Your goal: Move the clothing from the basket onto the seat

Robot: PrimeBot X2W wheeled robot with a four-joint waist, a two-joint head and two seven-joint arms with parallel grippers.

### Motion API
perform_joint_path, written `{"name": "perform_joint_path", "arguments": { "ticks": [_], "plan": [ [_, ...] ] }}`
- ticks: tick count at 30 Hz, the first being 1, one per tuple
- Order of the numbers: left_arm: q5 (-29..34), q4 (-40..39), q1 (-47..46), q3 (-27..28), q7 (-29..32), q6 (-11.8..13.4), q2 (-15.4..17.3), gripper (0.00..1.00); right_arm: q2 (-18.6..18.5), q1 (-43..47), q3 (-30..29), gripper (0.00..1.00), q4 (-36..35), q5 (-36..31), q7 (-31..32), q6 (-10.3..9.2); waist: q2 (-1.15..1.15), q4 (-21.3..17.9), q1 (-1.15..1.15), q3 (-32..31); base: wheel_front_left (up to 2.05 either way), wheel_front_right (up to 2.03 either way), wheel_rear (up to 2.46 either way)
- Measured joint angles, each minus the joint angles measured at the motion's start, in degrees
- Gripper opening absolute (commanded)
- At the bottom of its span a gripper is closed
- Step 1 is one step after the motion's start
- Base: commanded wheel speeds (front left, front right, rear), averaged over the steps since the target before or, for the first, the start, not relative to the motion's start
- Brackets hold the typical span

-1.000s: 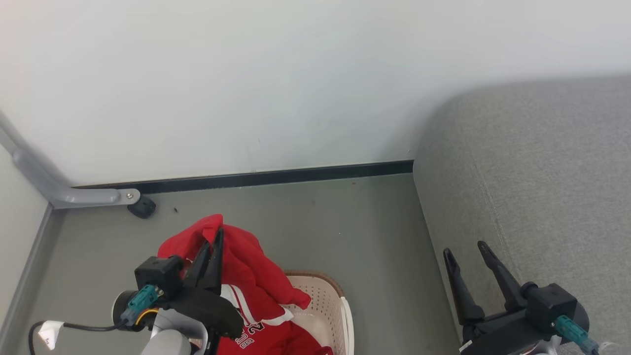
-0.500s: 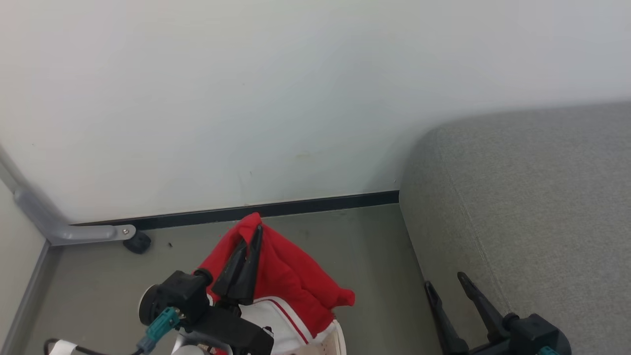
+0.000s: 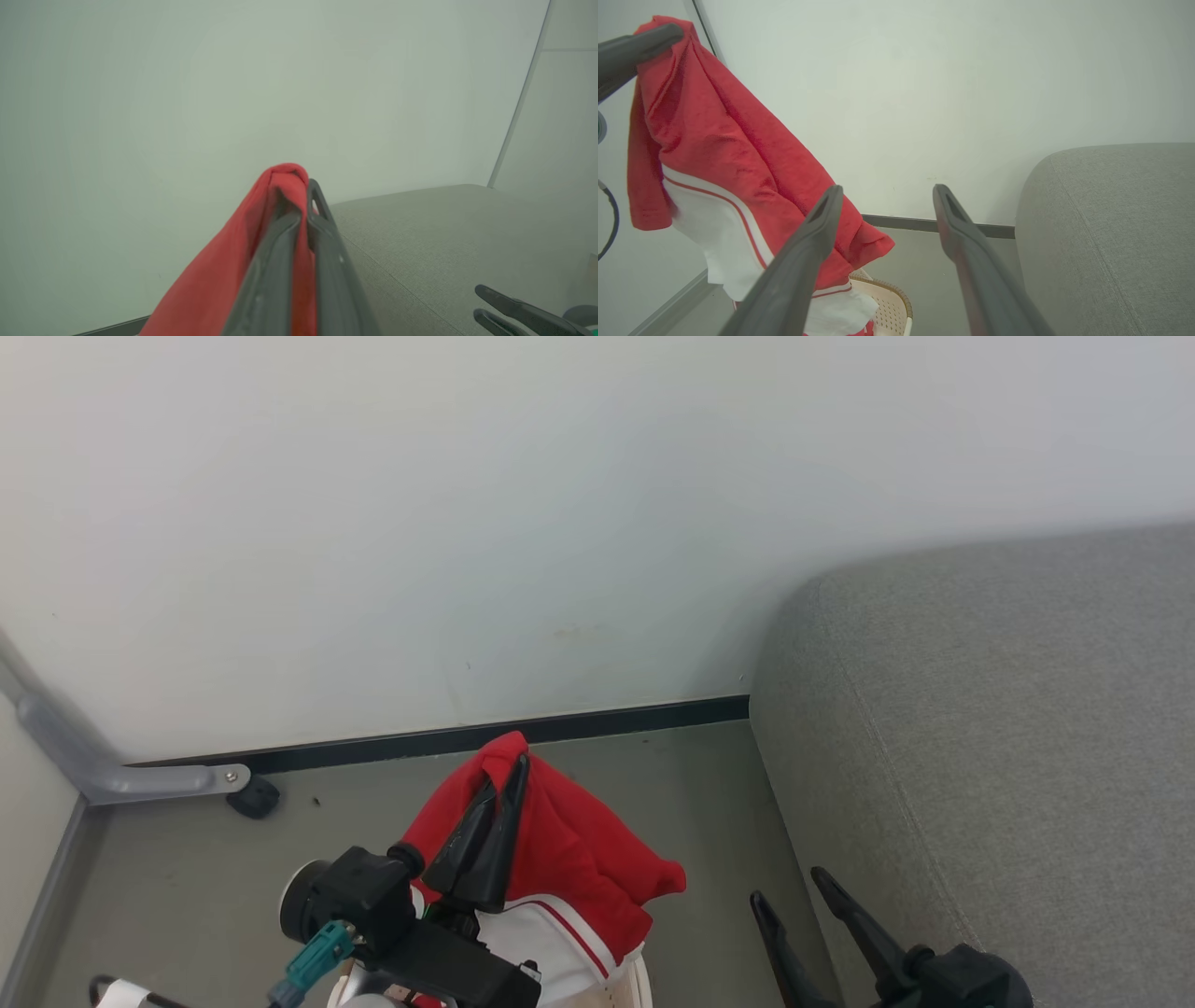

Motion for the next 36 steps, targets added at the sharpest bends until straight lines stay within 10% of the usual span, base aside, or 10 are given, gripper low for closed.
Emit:
{"name": "perform_joint_path", "arguments": {
  "ticks": [30, 31, 32, 36],
  "plan": [
    [0.0, -3.0, -0.1, -7.6, 6.9, -0.5, -0.7, 0.0, 2.0, -17.3, 22.5, 1.0, 10.9, 4.3, 4.0, 0.51, 0.0, 6.5, 0.0, 1.5, 0.0, 0.0, 0.0],
    [0.0, -3.1, -0.1, -7.7, 7.2, -0.5, -0.7, 0.0, 2.0, -17.7, 22.9, 0.29, 11.6, 4.5, 4.0, 0.51, 0.0, 6.6, 0.0, 1.5, 0.0, 0.0, 0.0],
    [0.0, -3.1, -0.1, -7.9, 7.3, -0.5, -0.7, 0.0, 2.1, -18.1, 23.2, 0.0, 12.1, 4.8, 4.0, 0.51, 0.0, 6.7, 0.0, 1.6, 0.0, 0.0, 0.0],
    [0.0, -3.2, -0.1, -7.9, 7.8, -0.5, -0.8, 0.0, 2.1, -19.2, 24.8, 0.0, 13.9, 6.6, 3.9, 0.51, 0.0, 7.0, 0.0, 1.7, 0.0, 0.0, 0.0]
  ]
}}
